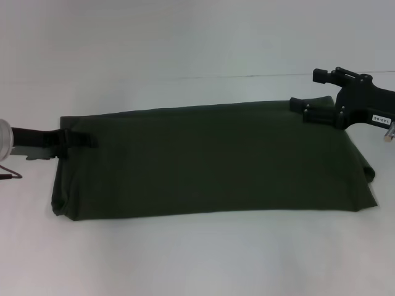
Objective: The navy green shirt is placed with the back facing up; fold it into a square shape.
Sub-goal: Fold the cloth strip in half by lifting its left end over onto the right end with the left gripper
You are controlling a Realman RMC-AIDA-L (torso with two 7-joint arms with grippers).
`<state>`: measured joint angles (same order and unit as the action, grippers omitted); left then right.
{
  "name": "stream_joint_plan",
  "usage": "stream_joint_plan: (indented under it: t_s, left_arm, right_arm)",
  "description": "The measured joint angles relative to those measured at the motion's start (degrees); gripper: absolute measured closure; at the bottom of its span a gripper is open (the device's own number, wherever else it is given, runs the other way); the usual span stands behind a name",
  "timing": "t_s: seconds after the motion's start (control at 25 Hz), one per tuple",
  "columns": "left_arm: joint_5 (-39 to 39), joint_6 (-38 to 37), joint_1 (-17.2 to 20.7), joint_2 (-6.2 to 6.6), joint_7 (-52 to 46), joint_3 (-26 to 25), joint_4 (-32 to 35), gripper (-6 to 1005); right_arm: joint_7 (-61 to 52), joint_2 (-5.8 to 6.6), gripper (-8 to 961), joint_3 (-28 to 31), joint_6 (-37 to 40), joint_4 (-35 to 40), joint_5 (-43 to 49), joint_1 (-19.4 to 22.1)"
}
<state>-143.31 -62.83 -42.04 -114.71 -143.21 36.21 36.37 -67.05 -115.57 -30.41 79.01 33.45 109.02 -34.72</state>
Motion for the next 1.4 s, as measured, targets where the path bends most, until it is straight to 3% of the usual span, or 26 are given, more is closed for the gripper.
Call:
stream_joint_plan:
  t_s: [0.32, 0.64, 1.12, 1.4]
  left_arm:
    - [0.08, 1.44, -0.61, -0.23, 0.81, 0.32, -2.2, 140]
    - [0.32, 1.62, -1.25, -1.58, 1.68, 0.65, -2.45, 139]
    - [0.54, 1.78, -1.2, -1.82, 1.83, 0.2, -2.09, 138]
    - [1.32, 1.77, -0.21, -1.34, 1.58, -0.04, -0.04, 139]
  right_arm:
    - [-0.36, -0.01, 34, 0.0, 0.0, 0.04, 0.05, -0.08]
    - [-0.44, -0.05, 34, 0.0, -0.63, -0.03, 0.05, -0.66]
    - [-0.88, -0.24, 34, 0.0, -1.23, -0.06, 0.14, -1.26]
    - [-1.04, -0.26, 34, -0.23, -1.53, -0.06, 0.14, -1.43]
